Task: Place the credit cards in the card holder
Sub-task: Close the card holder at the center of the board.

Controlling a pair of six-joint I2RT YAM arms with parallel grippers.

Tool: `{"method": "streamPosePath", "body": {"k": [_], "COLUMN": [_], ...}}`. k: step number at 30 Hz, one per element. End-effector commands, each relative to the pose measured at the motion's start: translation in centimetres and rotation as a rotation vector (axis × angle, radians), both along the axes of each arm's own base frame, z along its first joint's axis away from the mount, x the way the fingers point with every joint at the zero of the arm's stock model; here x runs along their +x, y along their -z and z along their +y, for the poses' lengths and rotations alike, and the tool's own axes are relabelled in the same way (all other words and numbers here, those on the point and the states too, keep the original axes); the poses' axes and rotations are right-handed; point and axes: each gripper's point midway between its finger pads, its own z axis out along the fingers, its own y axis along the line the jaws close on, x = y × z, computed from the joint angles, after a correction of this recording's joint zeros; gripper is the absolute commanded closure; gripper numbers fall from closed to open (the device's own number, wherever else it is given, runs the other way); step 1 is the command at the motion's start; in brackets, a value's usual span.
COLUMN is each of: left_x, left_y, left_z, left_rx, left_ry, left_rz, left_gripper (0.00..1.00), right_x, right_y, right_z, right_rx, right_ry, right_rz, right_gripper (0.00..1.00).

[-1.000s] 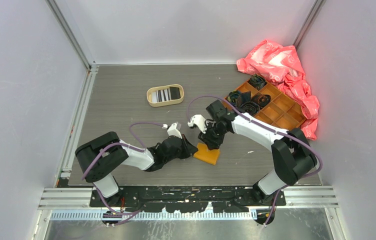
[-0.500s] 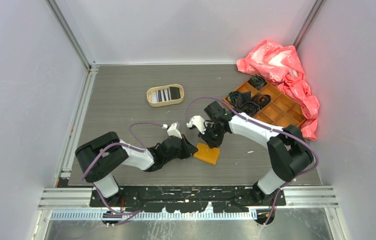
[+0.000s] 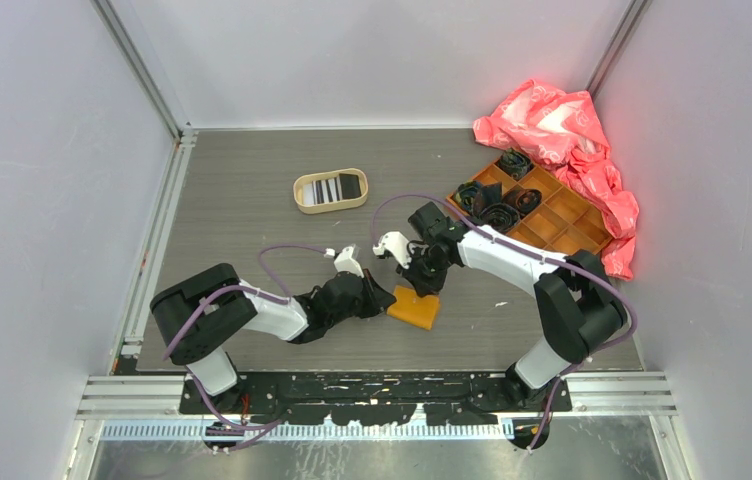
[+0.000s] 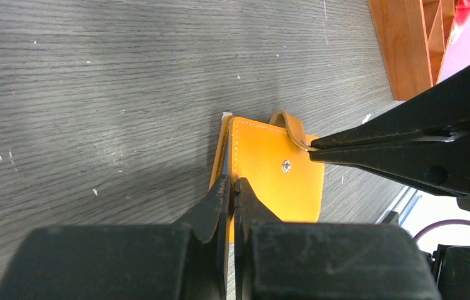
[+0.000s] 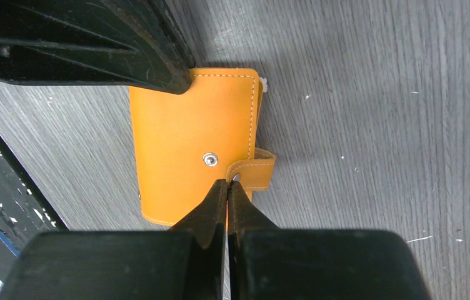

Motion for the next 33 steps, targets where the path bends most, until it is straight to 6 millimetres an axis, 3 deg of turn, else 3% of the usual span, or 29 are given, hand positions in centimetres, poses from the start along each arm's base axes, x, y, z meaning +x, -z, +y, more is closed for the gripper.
{"method": "streamPosePath", "body": {"k": [1,15,33], "left_x": [0.2,-0.1,-0.1], "left_y": [-0.7,-0.8,-0.7], "left_z": [0.0,-0.4,-0.6], "left_rx": [-0.024,-0.057,-0.064], "left_ry": [-0.007,0.016,0.024], "left_rz": [-0.022,-0.039,-0.044], "left_gripper": [1.00,1.00,1.00], "right_x": [-0.2,-1.1,-1.6], "right_y": [-1.5,0.0,0.0], "right_z": [1.3,1.4,2.3], "right_rx": [0.068,-0.011,-0.008], "right_ry": [-0.054,-0.141,-0.169], "right_rz": [-0.039,-0.071,-0.090], "right_gripper": [0.99,0.99,0.99]}}
